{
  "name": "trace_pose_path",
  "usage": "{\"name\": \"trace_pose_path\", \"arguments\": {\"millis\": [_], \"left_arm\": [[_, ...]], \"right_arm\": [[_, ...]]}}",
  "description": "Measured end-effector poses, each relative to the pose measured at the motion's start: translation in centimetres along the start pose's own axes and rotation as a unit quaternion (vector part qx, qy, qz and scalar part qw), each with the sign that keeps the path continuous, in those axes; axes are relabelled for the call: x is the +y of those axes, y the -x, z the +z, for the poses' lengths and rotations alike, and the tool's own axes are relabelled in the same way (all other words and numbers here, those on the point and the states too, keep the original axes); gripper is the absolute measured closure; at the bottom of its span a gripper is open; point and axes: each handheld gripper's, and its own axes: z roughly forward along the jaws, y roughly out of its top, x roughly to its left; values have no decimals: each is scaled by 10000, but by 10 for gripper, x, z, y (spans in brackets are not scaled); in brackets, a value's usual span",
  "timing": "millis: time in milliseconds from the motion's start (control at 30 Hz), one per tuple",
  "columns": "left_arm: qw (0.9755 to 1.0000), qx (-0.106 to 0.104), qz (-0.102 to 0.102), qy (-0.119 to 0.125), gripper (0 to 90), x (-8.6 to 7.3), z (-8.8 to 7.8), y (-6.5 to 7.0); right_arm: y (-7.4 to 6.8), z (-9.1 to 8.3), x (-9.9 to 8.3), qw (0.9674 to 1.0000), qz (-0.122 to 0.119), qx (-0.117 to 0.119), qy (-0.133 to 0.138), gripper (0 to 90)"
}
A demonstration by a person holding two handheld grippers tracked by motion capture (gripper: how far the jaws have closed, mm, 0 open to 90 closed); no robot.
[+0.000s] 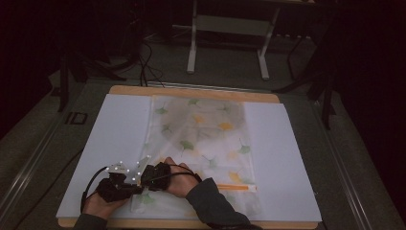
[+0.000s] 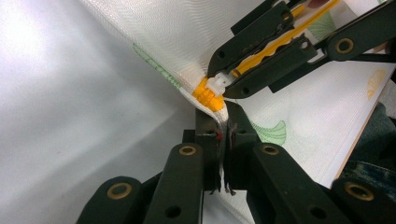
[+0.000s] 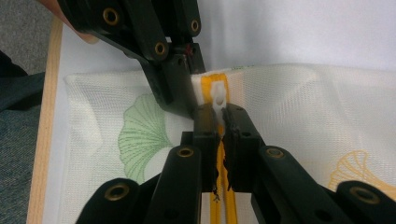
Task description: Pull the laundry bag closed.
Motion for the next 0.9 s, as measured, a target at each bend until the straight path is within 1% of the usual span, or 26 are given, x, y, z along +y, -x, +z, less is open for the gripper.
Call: {"name": "trace_pose_path", "arguments": {"millis": [133, 267, 433, 633, 700, 867, 900], "left_arm": [[10000, -22, 12, 13, 871, 0, 0, 0], [10000, -11, 39, 1, 872, 0, 1, 1], [10000, -53, 43, 37, 874, 0, -1, 0], [10000, -68, 52, 35, 874, 0, -2, 0], [9999, -103, 40, 39, 874, 0, -2, -1], [9999, -97, 50, 32, 874, 0, -2, -1], [9999, -123, 18, 61, 874, 0, -3, -1]], "right_arm": [[1, 1, -1, 10000, 24, 27, -15, 845], [-1, 3, -3, 9999, -65, -36, -107, 845], [-1, 4, -3, 9998, -122, -89, -135, 846], [-2, 4, -4, 9998, -70, -56, -150, 846], [-2, 5, -5, 9997, -132, -111, -192, 846], [-2, 6, -6, 9998, -86, -86, -185, 846], [-2, 6, -6, 9997, -92, -88, -191, 847]]}}
